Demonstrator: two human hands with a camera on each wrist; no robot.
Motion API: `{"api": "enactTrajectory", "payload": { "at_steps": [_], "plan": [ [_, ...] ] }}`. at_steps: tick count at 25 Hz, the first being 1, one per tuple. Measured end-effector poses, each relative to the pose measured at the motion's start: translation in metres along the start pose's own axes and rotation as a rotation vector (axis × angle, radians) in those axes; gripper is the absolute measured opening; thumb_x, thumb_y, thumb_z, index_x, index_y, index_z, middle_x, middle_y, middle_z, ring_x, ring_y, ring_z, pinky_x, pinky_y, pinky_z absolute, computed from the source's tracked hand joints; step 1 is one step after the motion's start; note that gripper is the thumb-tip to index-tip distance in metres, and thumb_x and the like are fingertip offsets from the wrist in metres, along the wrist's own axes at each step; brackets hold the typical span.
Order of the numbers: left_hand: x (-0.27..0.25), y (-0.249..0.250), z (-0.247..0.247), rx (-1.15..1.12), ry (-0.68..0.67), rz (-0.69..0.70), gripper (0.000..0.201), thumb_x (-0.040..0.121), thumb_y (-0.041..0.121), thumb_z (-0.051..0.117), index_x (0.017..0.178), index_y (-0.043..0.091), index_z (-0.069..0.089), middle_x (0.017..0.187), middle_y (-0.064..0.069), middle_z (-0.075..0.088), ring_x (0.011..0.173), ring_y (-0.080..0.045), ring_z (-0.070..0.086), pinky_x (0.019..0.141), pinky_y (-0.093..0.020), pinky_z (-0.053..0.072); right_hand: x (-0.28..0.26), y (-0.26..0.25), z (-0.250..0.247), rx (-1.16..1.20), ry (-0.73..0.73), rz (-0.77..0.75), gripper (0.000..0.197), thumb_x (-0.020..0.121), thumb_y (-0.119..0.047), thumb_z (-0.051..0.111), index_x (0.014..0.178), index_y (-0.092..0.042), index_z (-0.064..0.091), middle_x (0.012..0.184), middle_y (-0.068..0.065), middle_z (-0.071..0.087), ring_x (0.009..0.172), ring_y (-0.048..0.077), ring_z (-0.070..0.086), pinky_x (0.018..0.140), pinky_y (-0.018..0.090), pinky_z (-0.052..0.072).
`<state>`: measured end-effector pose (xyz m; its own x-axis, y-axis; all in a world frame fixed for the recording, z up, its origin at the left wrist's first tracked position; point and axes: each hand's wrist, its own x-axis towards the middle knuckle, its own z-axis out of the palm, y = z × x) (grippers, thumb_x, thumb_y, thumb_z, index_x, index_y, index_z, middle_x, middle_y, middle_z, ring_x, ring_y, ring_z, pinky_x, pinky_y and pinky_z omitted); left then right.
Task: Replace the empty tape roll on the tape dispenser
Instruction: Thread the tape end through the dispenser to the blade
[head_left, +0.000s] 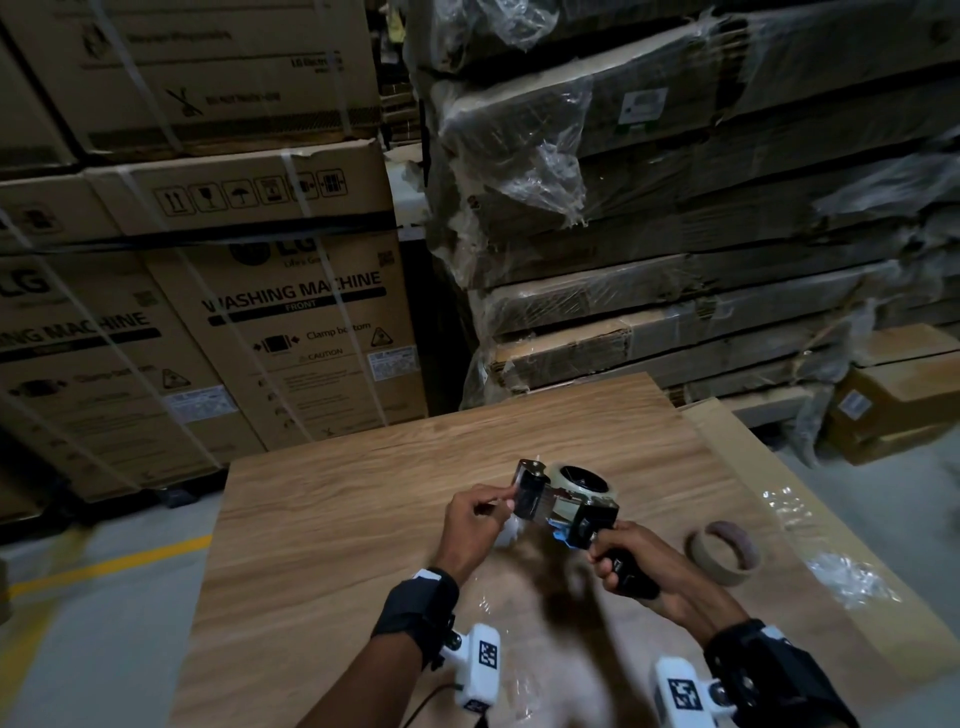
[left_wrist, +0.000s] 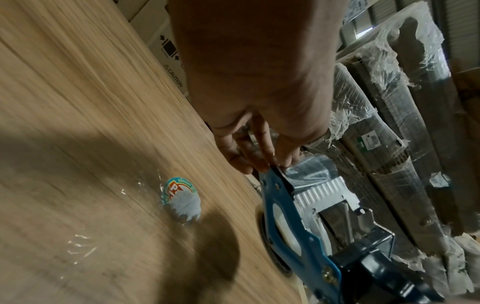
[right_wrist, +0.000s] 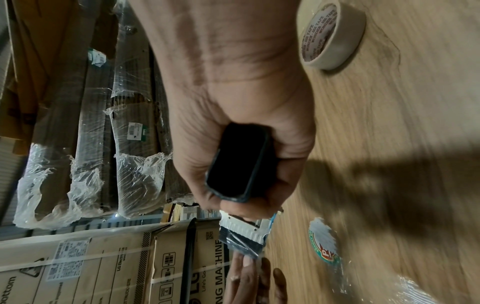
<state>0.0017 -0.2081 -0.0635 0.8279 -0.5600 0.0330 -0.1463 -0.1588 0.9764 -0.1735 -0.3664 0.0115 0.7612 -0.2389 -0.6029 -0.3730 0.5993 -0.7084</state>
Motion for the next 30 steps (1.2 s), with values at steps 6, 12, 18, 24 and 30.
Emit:
{"api": "enactTrajectory", "payload": {
  "at_steps": [6, 12, 18, 24, 30],
  "plan": [
    [0.002, 0.007, 0.0, -0.022, 0.073, 0.023, 0.019, 0.082, 0.0, 0.075, 0.09, 0.015, 0.082, 0.091, 0.003, 0.08, 0.089, -0.011, 0.075, 0.083, -0.023, 0.058, -0.002, 0.0, 0.003, 0.019, 0.012, -0.005, 0.019, 0.086, 0.014, 0.047, 0.082, -0.002, 0.056, 0.065, 0.012, 0.053, 0.045, 0.01, 0.047, 0.036, 0.017, 0.036],
    [-0.004, -0.001, 0.002, 0.079, -0.006, 0.124, 0.022, 0.082, 0.007, 0.077, 0.101, 0.017, 0.082, 0.099, 0.004, 0.078, 0.094, -0.002, 0.071, 0.086, -0.021, 0.057, -0.001, 0.001, 0.0, 0.013, 0.029, -0.014, 0.016, 0.07, 0.009, 0.058, 0.082, -0.002, 0.057, 0.064, 0.013, 0.053, 0.045, 0.012, 0.046, 0.037, 0.019, 0.036],
    [0.001, 0.002, 0.001, -0.139, -0.037, -0.015, 0.008, 0.084, 0.01, 0.078, 0.09, 0.012, 0.083, 0.09, -0.004, 0.08, 0.088, -0.017, 0.075, 0.081, -0.031, 0.059, -0.003, 0.001, -0.003, 0.002, 0.015, -0.008, 0.023, 0.062, 0.005, 0.062, 0.082, -0.002, 0.055, 0.065, 0.012, 0.047, 0.044, 0.012, 0.045, 0.037, 0.019, 0.034],
    [0.01, -0.003, -0.002, -0.229, -0.068, -0.118, 0.022, 0.085, -0.006, 0.072, 0.098, 0.011, 0.079, 0.078, 0.005, 0.077, 0.072, -0.005, 0.067, 0.067, -0.021, 0.052, -0.004, 0.003, -0.002, 0.034, -0.001, 0.022, 0.024, 0.063, 0.004, 0.061, 0.083, -0.005, 0.051, 0.066, 0.012, 0.049, 0.045, 0.011, 0.045, 0.037, 0.018, 0.034],
    [0.007, -0.001, -0.002, -0.124, -0.036, 0.002, 0.008, 0.087, 0.018, 0.069, 0.085, 0.015, 0.076, 0.087, -0.005, 0.076, 0.082, -0.015, 0.068, 0.076, -0.03, 0.053, -0.003, 0.002, -0.001, 0.109, 0.013, 0.033, 0.012, 0.083, 0.01, 0.051, 0.082, -0.002, 0.052, 0.065, 0.012, 0.054, 0.043, 0.009, 0.047, 0.036, 0.016, 0.034]
  ]
}}
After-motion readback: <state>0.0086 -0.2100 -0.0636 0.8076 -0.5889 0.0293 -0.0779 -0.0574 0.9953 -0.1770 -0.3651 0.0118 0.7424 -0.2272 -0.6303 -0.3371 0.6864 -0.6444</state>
